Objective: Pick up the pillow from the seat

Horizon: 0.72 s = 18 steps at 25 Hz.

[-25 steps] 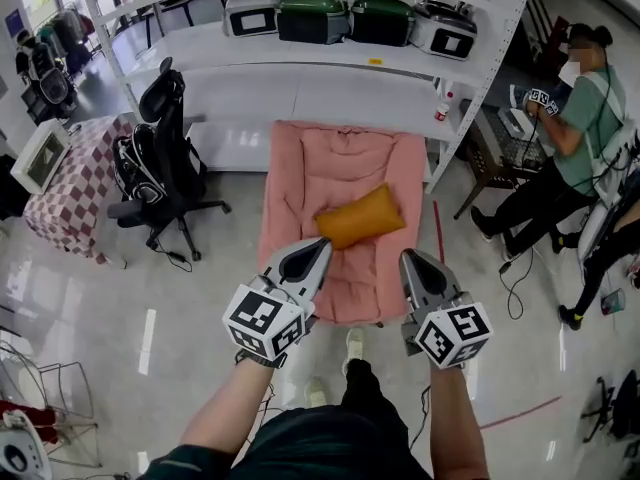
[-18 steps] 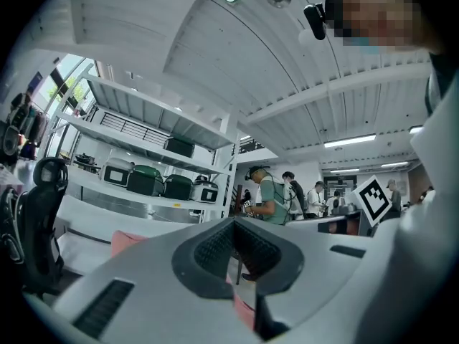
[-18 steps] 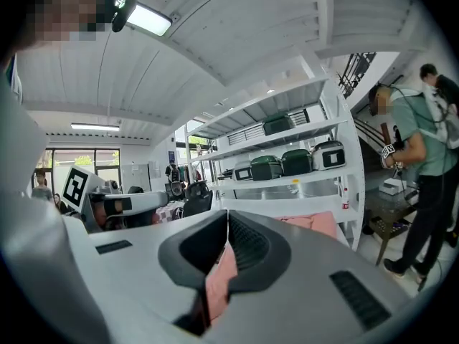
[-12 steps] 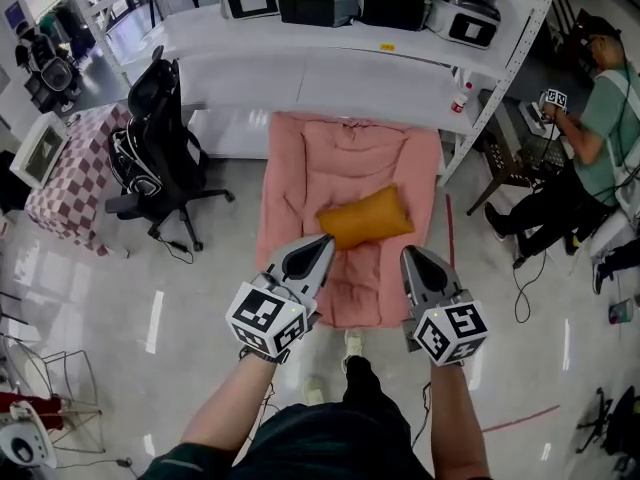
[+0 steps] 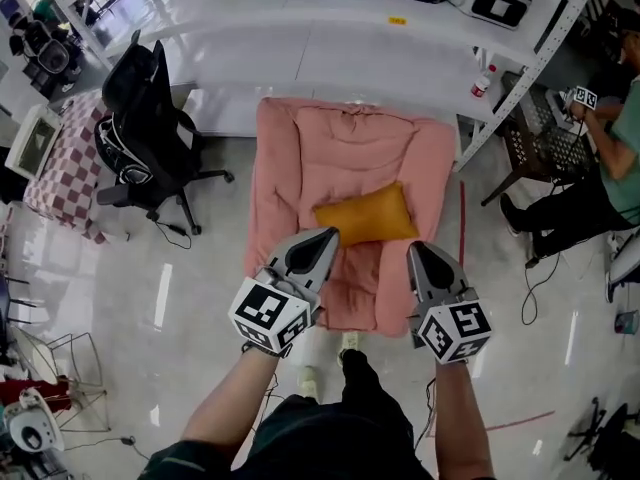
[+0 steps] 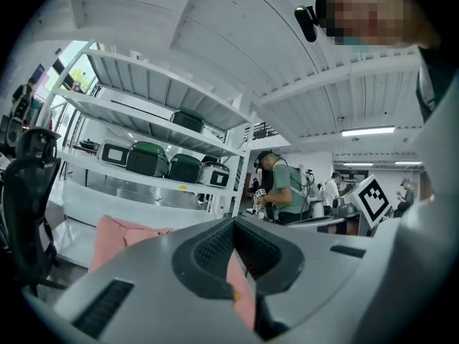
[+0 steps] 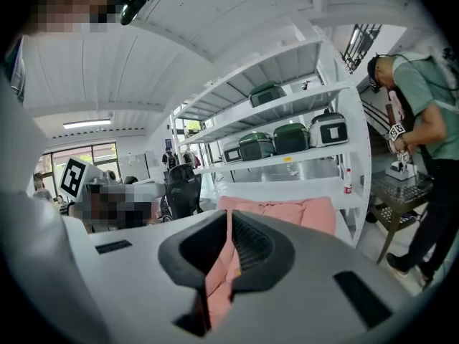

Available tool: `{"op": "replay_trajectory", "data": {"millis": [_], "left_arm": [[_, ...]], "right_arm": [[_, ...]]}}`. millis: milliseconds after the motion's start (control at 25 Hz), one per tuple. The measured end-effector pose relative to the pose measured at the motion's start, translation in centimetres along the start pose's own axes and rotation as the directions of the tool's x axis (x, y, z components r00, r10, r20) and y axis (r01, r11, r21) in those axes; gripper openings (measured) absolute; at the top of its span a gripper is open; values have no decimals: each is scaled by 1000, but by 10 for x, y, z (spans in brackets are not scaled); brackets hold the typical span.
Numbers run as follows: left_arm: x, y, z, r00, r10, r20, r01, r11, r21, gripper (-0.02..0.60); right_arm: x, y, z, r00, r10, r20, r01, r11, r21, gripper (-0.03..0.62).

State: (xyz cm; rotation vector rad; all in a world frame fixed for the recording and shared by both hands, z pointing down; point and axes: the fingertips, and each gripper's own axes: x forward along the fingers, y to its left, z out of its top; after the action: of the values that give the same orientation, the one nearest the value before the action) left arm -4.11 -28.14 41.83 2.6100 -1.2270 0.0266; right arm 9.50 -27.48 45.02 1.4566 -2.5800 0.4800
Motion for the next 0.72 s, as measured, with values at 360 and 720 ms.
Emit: {"op": "replay_trajectory", "data": {"millis": [360, 720], "left_arm": [[75, 21, -44, 998, 10, -65, -11, 1000, -21, 0], [131, 45, -86, 990, 22, -137, -27, 999, -36, 0]], "right_arm": [[54, -70, -44, 996, 22, -92, -18, 999, 39, 5], [100, -117, -86, 987, 39, -155, -29, 997, 65, 12]]}}
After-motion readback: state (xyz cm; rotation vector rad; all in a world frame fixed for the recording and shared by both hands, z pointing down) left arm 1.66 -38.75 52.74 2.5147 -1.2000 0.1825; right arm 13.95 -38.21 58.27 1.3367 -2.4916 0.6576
